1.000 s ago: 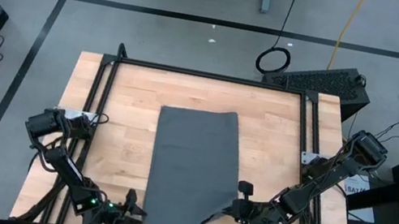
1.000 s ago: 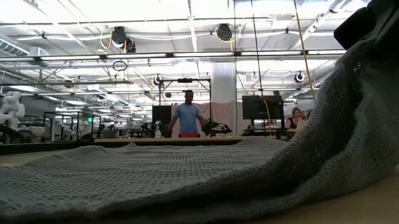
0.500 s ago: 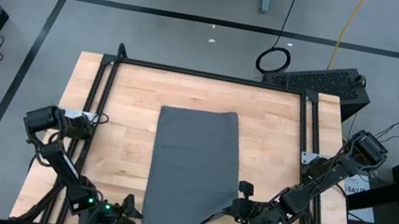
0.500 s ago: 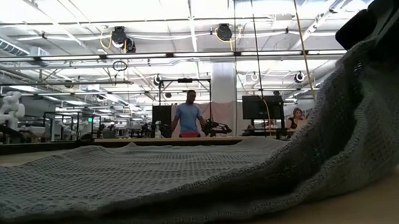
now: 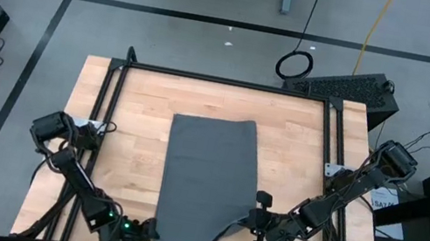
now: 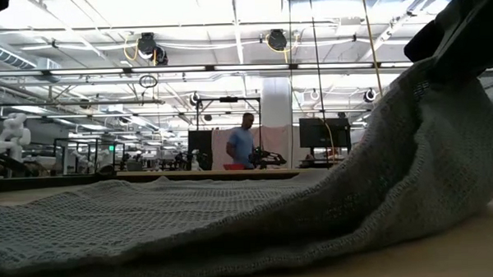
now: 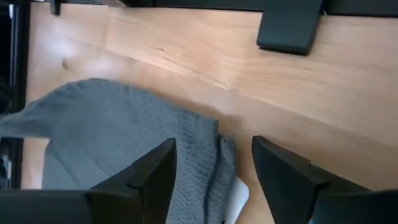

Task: Roll towel
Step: Fold the gray towel on the center of table

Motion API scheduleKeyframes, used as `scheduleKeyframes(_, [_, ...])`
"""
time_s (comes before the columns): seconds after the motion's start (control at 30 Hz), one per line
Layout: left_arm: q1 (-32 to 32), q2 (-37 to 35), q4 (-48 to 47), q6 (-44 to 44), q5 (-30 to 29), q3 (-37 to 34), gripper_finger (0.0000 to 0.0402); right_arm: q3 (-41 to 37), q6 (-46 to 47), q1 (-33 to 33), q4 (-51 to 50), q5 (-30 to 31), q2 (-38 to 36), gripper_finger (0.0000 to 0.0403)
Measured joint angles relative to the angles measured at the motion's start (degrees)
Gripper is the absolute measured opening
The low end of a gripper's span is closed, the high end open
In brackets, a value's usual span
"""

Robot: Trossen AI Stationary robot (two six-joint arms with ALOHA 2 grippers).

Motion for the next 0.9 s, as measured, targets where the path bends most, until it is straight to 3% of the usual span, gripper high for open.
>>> scheduleKeyframes(0.3, [2.4, 0.1, 0.0, 3.5, 2.3, -0.1, 0.0142, 0.0, -0.1, 0.0, 0.0, -0.1, 0.0, 0.0002])
scheduleKeyframes(0.63, [3.5, 0.1, 2.2, 4.6, 4.7, -0.2, 0.0121, 0.0, -0.2, 0.0, 0.0, -0.1, 0.0, 0.0002])
scheduleKeyframes(0.9, [3.8, 1.3, 3.5, 1.0, 6.2, -0.2, 0.0029, 0.0, -0.1, 0.0, 0.0, -0.1, 0.0, 0.0002])
